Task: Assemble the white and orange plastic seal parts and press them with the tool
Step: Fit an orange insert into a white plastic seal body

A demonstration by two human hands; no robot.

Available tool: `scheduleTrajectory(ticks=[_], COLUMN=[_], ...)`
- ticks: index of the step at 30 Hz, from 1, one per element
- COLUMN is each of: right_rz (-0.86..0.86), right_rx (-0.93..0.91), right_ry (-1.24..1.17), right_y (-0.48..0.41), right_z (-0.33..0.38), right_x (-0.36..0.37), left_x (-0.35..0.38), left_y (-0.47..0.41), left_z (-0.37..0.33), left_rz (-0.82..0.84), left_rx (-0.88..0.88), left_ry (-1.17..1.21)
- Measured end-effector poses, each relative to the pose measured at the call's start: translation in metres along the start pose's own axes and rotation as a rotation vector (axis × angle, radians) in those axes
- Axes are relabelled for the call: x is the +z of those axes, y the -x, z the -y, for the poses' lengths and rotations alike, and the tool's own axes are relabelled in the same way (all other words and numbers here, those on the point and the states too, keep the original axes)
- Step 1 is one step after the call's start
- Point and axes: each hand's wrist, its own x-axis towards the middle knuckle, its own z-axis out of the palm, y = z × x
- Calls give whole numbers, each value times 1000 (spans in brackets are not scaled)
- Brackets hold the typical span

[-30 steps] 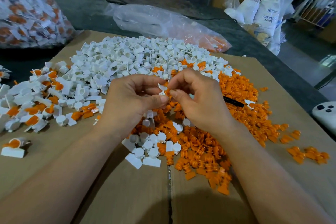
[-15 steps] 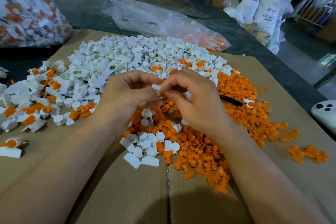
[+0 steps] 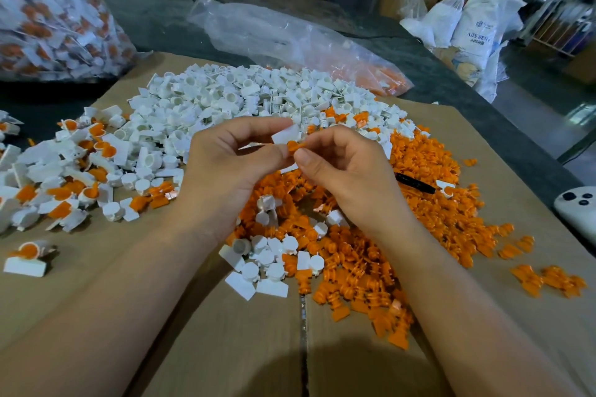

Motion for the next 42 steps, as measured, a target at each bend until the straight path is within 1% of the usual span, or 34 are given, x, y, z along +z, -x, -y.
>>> scheduleTrajectory(ticks=[4,8,11,13,17,21,25,29,32,36,38,42], right_rz=[23,68,58,41,-9,-45,28,44,11,-72,-119,-165], right_rx=[96,164,166,161,112,19,-60,-90,-105,-228,-295,-333], right_ry=[-185,-378,-505,-534,-441,-245,-100,-65,-41,81,111,121], right_y=[0,-1,-1,-1,-2,-2,1,1,0,1,2,2], right_z=[1,-1,-2,-2,-1,1,3,2,-1,-3,-5,-10], right_x=[1,3,3,2,0,-5,-5,-6,-5,2,3,5], left_x=[1,2,3,3,2,1,-1,-2,-1,-2,-1,-1], left_y=[3,4,4,4,3,3,2,2,2,1,1,0], left_z=[-1,-2,-2,-2,-2,-3,-3,-4,-5,-7,-8,-8], left_rz=[-25,-6,2,5,25,54,88,108,96,28,26,19], left_rx=[84,115,134,149,153,66,21,67,71,7,-22,-73], left_ry=[-114,-108,-106,-123,-147,-86,-108,-141,-126,-91,-91,-76])
